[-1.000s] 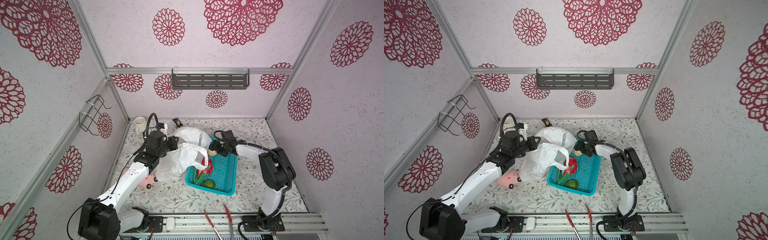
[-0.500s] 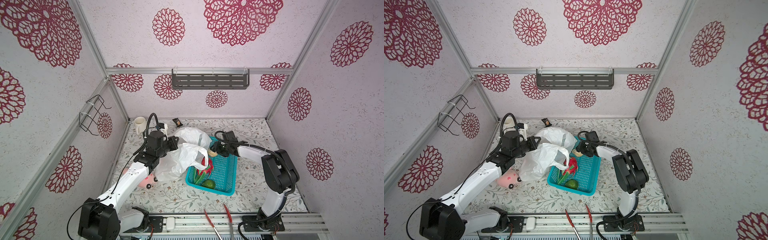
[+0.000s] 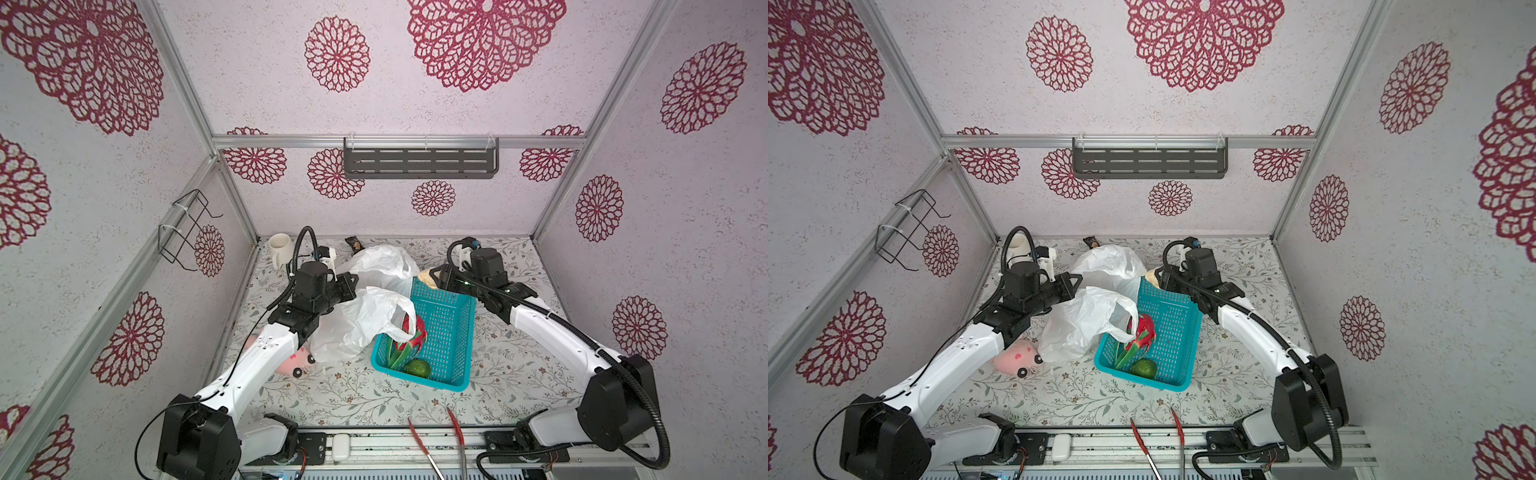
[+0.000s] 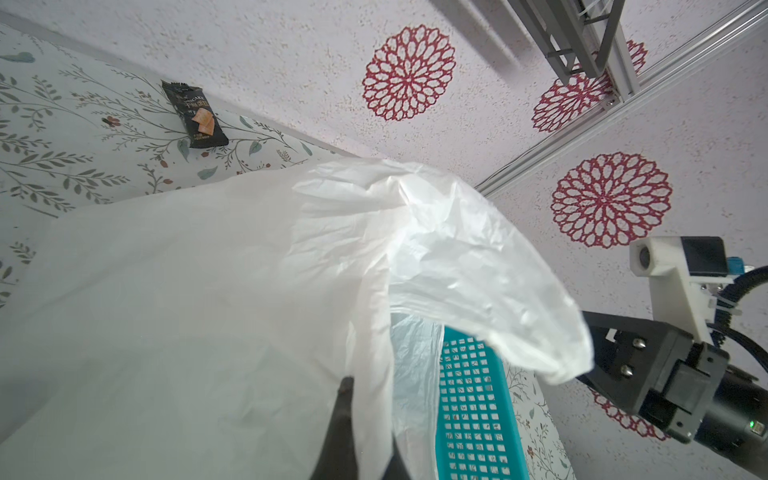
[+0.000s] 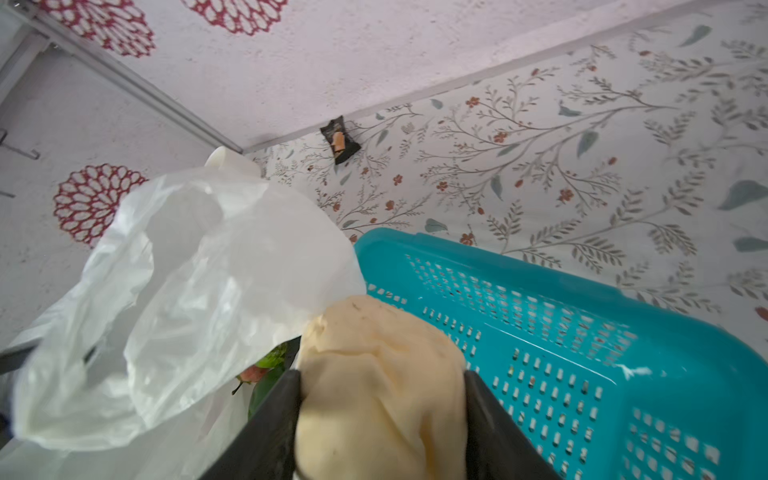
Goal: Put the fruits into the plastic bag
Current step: 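Carry the pale yellow fruit into the bag and open the right gripper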
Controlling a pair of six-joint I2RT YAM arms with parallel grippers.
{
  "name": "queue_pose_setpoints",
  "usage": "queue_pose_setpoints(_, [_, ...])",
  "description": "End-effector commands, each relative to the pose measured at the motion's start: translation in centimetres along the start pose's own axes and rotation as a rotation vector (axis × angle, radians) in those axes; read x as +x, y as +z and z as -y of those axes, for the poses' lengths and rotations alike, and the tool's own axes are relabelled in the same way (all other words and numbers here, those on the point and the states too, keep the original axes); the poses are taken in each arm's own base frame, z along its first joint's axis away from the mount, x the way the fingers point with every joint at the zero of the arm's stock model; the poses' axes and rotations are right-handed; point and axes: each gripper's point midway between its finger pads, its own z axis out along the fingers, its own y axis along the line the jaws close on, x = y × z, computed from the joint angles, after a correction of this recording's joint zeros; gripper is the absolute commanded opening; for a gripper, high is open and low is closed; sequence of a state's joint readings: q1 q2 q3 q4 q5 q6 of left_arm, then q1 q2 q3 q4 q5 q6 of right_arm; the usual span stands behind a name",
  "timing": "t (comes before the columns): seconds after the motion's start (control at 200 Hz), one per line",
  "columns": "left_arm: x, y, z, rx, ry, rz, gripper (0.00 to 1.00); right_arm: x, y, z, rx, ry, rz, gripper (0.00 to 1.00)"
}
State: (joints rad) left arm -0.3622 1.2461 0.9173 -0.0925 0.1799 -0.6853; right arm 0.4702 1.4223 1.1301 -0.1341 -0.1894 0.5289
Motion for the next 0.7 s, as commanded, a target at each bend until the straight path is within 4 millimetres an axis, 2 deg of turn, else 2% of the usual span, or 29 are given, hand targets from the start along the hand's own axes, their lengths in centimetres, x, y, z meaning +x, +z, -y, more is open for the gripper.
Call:
queue_pose_setpoints(0.0, [-0.7, 0.1, 1.0, 0.029, 0.005, 0.010, 0.00, -0.3, -0.1, -5.2, -0.163, -0.136, -0.003, 0.42])
queue_pose_setpoints(0.13, [-0.8, -0.1, 1.0, 0.025, 0.003, 0.017, 0.00, 1.3, 1.0, -8.4, -0.250, -0.204, -0.052, 0.42])
queue_pose_setpoints(0.25, [-0.7, -0.2, 1.1, 0.028, 0.002, 0.012, 0.00, 2.0, 1.9, -10.4, -0.297, -0.226, -0.078, 0.43])
queue_pose_setpoints(0.44, [-0.7, -0.3, 1.1, 0.026, 0.003, 0.015, 0.00, 2.6, 2.9, -12.2, -0.344, -0.243, -0.093, 0.43])
queue_pose_setpoints(0.696, [-1.1, -0.6, 1.1, 0.018, 0.005, 0.033, 0.00, 4.6, 6.7, -13.4, -0.335, -0.261, -0.165, 0.46])
